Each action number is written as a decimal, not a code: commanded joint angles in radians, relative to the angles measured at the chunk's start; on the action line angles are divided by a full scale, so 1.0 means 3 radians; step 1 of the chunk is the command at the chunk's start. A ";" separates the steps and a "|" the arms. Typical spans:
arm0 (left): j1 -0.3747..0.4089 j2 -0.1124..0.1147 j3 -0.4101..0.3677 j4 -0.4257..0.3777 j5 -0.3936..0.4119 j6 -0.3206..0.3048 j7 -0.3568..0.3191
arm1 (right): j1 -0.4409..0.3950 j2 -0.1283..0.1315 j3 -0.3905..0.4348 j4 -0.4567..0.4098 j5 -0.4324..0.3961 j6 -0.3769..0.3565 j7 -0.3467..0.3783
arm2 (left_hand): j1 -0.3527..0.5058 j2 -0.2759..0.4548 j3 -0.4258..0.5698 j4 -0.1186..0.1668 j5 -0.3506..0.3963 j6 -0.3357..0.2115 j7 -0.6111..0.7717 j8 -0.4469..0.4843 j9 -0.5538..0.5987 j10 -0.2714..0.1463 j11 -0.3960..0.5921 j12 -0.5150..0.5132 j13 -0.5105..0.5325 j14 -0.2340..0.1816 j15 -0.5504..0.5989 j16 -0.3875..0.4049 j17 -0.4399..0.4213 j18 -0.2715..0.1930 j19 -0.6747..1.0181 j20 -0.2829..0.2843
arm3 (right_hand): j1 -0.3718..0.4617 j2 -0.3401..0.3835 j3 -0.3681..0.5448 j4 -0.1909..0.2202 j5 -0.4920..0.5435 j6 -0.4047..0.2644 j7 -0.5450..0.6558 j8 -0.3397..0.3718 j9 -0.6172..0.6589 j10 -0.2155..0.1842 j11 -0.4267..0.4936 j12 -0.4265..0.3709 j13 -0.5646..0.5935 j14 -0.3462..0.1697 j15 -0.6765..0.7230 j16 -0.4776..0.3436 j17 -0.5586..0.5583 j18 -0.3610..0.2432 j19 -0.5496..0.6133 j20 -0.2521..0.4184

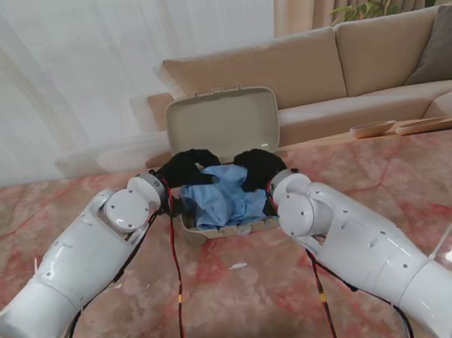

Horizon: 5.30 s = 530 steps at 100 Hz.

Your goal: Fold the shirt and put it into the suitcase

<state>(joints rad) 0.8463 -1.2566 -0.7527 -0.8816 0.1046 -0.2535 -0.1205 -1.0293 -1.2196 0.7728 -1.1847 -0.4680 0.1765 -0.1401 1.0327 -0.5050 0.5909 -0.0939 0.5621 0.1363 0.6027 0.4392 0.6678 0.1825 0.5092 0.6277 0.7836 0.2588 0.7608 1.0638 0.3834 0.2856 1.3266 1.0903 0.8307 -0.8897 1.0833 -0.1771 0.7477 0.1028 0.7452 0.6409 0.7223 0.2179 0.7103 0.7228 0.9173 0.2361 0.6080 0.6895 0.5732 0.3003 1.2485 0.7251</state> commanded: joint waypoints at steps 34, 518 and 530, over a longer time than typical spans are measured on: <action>-0.0012 0.0085 0.0007 -0.0113 0.0381 -0.0104 0.0115 | -0.0016 -0.0049 0.0045 0.0042 -0.0104 0.0008 -0.0204 | -0.0159 0.0067 0.0058 0.0090 -0.0233 0.0117 -0.0610 -0.0290 -0.0447 0.0124 -0.0207 -0.0461 -0.0466 -0.0019 -0.0549 -0.0512 -0.0345 0.0039 -0.0413 -0.0222 | -0.0560 0.0111 -0.0241 0.0302 -0.0079 0.0301 -0.0982 0.0121 -0.0463 0.0172 -0.0334 -0.0474 -0.0673 -0.0027 -0.0864 -0.0677 -0.0510 -0.0032 -0.0423 -0.0465; 0.0414 0.0384 -0.0034 -0.0684 0.1065 0.0321 -0.0122 | -0.0871 0.0152 0.0580 -0.0590 -0.0329 -0.0110 -0.0130 | 0.0218 0.1101 -0.1761 0.0164 -0.0147 0.0027 -0.0824 -0.0219 -0.0314 0.0141 -0.0333 -0.0489 -0.0690 0.0174 -0.0673 -0.0763 -0.0667 0.0161 -0.0612 -0.0410 | -0.0879 0.1207 -0.1106 0.0469 0.0284 0.0173 -0.0920 0.0425 -0.0052 0.0233 -0.0660 -0.0456 -0.1059 0.0145 -0.1180 -0.0916 -0.1217 0.0003 -0.1054 -0.1047; 0.0397 0.0382 -0.0002 -0.0658 0.1036 0.0293 -0.0147 | -0.0875 0.0156 0.0580 -0.0588 -0.0322 -0.0106 -0.0108 | 0.0232 0.1122 -0.1803 0.0168 -0.0142 0.0021 -0.0821 -0.0217 -0.0309 0.0135 -0.0331 -0.0488 -0.0691 0.0176 -0.0671 -0.0763 -0.0675 0.0168 -0.0612 -0.0410 | -0.0878 0.1208 -0.1110 0.0469 0.0288 0.0172 -0.0919 0.0426 -0.0052 0.0231 -0.0661 -0.0456 -0.1055 0.0143 -0.1179 -0.0915 -0.1219 0.0004 -0.1057 -0.1045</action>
<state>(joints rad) 0.9631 -1.1371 -0.7582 -1.0839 0.4156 -0.1626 -0.1558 -1.2822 -1.1743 0.9472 -1.3685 -0.5710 0.1376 -0.1919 1.0759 -0.2091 0.0879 -0.0632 0.5193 0.1581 0.3697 0.3681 0.5444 0.2209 0.4074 0.4709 0.6081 0.2762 0.5662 0.8395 0.1987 0.3355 1.1443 0.9792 0.5621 -0.5400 0.7656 -0.0801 0.8218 0.1762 0.4689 0.7684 0.6972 0.2883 0.5191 0.5997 0.6058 0.2856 0.2546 0.4100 0.2267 0.3114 0.9431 0.4224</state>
